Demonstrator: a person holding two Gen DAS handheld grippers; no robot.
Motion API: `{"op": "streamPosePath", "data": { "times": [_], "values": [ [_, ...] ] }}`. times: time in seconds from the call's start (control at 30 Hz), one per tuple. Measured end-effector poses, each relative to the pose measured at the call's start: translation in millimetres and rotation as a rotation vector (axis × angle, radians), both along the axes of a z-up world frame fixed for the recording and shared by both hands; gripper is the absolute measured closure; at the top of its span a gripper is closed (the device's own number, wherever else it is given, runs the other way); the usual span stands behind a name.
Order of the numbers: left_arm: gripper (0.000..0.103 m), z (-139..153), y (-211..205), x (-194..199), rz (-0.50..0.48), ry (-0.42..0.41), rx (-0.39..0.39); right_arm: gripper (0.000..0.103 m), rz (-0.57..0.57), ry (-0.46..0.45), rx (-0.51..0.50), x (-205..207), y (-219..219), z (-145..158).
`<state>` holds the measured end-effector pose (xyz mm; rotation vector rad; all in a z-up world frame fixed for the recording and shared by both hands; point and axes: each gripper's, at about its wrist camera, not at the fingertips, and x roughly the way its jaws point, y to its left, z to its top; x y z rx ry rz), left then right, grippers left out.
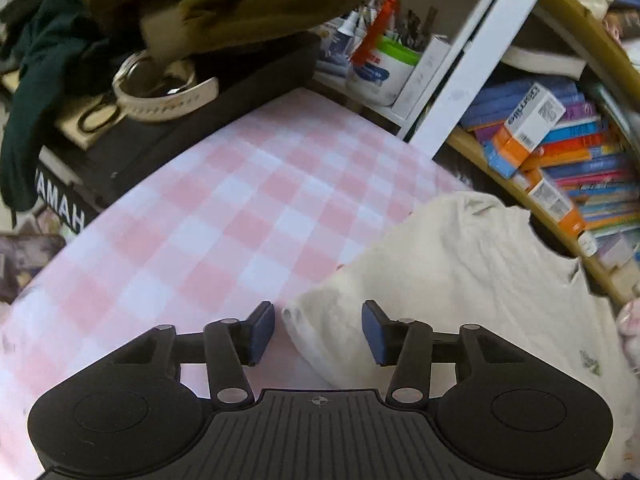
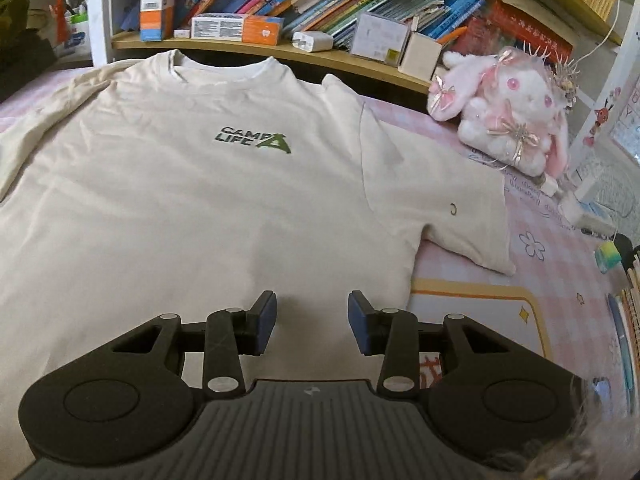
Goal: Fold clothes
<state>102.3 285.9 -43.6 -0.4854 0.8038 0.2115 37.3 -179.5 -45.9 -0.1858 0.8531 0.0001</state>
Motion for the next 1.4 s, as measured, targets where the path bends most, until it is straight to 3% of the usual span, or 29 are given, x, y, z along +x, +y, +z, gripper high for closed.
{"op": "streamPosePath", "data": {
  "times": [0.03, 0.07, 0.17, 0.23, 0.37, 0.57, 0.73, 0.8, 0.9, 0.93, 1.0, 1.07, 1.17, 1.2, 1.27, 1.3, 1.33, 1.4],
  "values": [
    [0.096, -0.1, -4.9, 4.5, -0.016, 0.018, 0.040, 0.066, -0.002, -0.002, 0.001, -2.5, 0.3, 1.0],
    [0.100, -1.3, -7.3, 7.1, -0.037, 0.034, 0.055, 0.066, -0.003, -0.003, 0.002, -4.9, 0.5, 1.9],
    [0.101, 5.1, -1.4, 11.3, -0.094, 0.015, 0.046, 0.066, -0.014, 0.000, -0.010, -10.9, -0.8, 2.2],
    [0.101, 22.5, 14.2, 20.3, -0.100, -0.017, 0.094, 0.066, -0.024, 0.006, -0.023, -14.3, -2.7, 1.4],
    [0.101, 59.3, 55.4, 63.3, -0.078, -0.049, 0.266, 0.066, -0.044, 0.026, -0.056, -18.9, -5.8, -3.2],
    [0.100, 58.8, 60.9, 114.6, -0.129, 0.011, 0.405, 0.066, -0.067, 0.045, -0.077, -18.7, -9.9, -11.1],
    [0.099, 45.3, 62.3, 124.9, -0.116, -0.010, 0.428, 0.066, -0.092, 0.051, -0.060, -14.8, -13.8, -9.7],
    [0.094, 46.7, 69.5, 117.9, -0.058, -0.021, 0.416, 0.066, -0.098, 0.054, -0.057, -15.5, -15.1, -7.9],
    [0.094, 58.9, 60.1, 88.0, 0.045, -0.070, 0.491, 0.066, -0.113, 0.059, -0.035, -20.6, -18.6, -3.6],
    [0.094, 61.6, 52.1, 76.2, 0.020, -0.101, 0.493, 0.066, -0.119, 0.065, -0.024, -22.3, -20.1, -2.6],
    [0.092, 60.7, 25.6, 44.6, -0.119, -0.128, 0.452, 0.066, -0.127, 0.076, -0.002, -25.5, -22.7, -1.2],
    [0.084, 47.1, -5.7, 13.3, -0.312, -0.082, 0.348, 0.068, -0.128, 0.091, 0.027, -27.3, -24.2, -1.7],
    [0.074, 19.1, -46.6, -25.8, -0.479, 0.009, 0.285, 0.071, -0.127, 0.116, 0.071, -28.1, -25.7, -4.5],
    [0.067, 11.3, -55.1, -32.6, -0.499, 0.031, 0.297, 0.077, -0.124, 0.119, 0.089, -27.6, -26.4, -4.4],
    [0.066, -1.6, -70.2, -44.3, -0.517, 0.049, 0.342, 0.094, -0.110, 0.132, 0.130, -25.2, -27.2, -4.1],
    [0.065, -2.3, -72.7, -45.2, -0.503, 0.042, 0.352, 0.098, -0.102, 0.138, 0.127, -24.1, -26.1, -3.9],
    [0.067, -2.9, -75.3, -46.0, -0.489, 0.034, 0.362, 0.099, -0.093, 0.142, 0.118, -23.1, -24.8, -3.7],
    [0.088, -3.5, -74.7, -45.9, -0.449, 0.031, 0.319, 0.100, -0.091, 0.140, 0.089, -19.5, -28.0, -3.6]
  ]
}}
